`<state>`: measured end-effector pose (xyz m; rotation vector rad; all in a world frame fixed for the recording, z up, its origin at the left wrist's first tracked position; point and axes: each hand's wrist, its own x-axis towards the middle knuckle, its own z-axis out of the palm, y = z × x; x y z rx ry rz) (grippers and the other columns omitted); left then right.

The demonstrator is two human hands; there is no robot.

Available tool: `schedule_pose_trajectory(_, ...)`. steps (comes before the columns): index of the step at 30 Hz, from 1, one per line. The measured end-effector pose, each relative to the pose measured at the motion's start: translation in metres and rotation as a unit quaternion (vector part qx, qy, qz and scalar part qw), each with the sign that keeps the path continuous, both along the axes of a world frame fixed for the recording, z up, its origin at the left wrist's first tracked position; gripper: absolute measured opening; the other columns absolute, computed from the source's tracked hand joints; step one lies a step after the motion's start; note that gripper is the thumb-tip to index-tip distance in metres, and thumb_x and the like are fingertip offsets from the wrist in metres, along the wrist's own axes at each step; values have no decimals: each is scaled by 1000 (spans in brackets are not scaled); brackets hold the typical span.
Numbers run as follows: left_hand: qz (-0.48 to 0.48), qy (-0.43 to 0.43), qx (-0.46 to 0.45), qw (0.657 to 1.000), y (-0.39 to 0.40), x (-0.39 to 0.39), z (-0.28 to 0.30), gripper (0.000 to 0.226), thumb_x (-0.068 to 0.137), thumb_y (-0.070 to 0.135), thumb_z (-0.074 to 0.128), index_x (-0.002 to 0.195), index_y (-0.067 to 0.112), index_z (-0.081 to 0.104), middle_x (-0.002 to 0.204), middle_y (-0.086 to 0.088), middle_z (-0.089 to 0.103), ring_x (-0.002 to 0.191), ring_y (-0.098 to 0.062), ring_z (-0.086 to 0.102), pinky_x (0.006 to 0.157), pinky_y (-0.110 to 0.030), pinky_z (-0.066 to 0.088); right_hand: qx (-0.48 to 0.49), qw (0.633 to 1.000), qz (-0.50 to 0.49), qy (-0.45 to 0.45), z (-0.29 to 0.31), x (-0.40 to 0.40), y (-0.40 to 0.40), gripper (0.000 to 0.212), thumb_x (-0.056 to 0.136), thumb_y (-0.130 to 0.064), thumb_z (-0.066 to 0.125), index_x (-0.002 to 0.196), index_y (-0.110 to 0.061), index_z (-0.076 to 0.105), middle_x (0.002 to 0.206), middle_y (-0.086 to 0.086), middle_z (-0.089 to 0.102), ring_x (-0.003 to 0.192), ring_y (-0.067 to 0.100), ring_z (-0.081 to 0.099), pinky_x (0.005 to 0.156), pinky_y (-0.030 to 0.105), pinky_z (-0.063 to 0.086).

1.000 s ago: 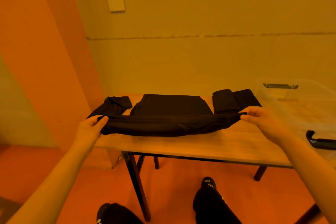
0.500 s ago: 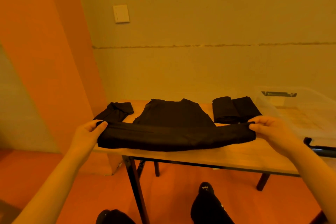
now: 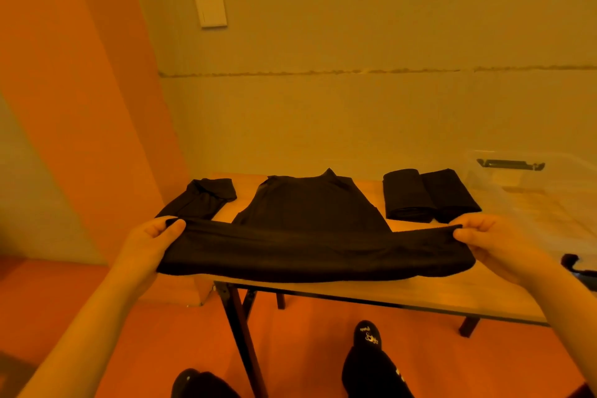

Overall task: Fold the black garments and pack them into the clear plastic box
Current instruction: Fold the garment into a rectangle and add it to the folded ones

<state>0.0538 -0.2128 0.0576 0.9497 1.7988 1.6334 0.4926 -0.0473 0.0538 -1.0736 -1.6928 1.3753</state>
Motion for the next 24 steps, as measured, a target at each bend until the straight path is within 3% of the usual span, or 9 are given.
schedule_pose_trajectory(3,7,-3,-8,1000,-9,0,-8,19,94,11,48,82,14,63,79,-8,62,56,-10,63,46,-20,50,-3,1000,18,7,-5,5,-5,71,10,-69,81,63,-23,74,69,3,69,65,13,64,58,22,50)
schedule_pose_trajectory(5,5,-5,-9,1000,-16,2,-10,19,94,11,48,82,13,63,79,-8,62,54,-6,63,44,-16,49,-1,1000,25,11,-5,5,-12,70,10,-69,81,62,-23,74,67,2,69,63,12,64,56,20,51)
schedule_pose_trajectory(8,8,-3,-5,1000,-21,4,-8,19,94,12,49,82,16,63,81,-8,63,63,-12,63,48,-20,51,-1,999,28,14,1,2,-16,69,10,-66,82,63,-22,74,66,1,69,61,10,65,54,18,52)
schedule_pose_trajectory(13,-5,2,4,1000,-35,12,-4,17,94,14,49,87,17,64,89,-10,64,81,-25,61,71,-36,47,15,999,17,46,7,9,-27,65,13,-62,85,64,-23,75,62,0,67,56,7,63,51,16,49)
schedule_pose_trajectory(20,-3,5,10,1000,-39,17,4,16,95,14,49,89,14,64,87,-8,64,80,-22,61,70,-34,48,24,998,12,54,12,16,-31,65,14,-62,86,66,-24,75,65,0,68,60,10,63,52,17,50)
schedule_pose_trajectory(22,-8,7,15,1000,-34,15,7,17,94,14,49,87,16,65,90,-7,66,83,-20,62,74,-34,49,20,999,16,44,17,10,-28,49,30,-54,89,65,-22,75,66,0,70,61,10,66,52,17,52)
schedule_pose_trajectory(24,-8,18,16,1000,-23,12,9,17,94,15,50,88,18,66,92,-6,67,85,-19,63,76,-34,49,13,999,2,42,23,0,-19,7,72,-22,77,68,-17,72,63,-2,70,59,7,66,50,16,52)
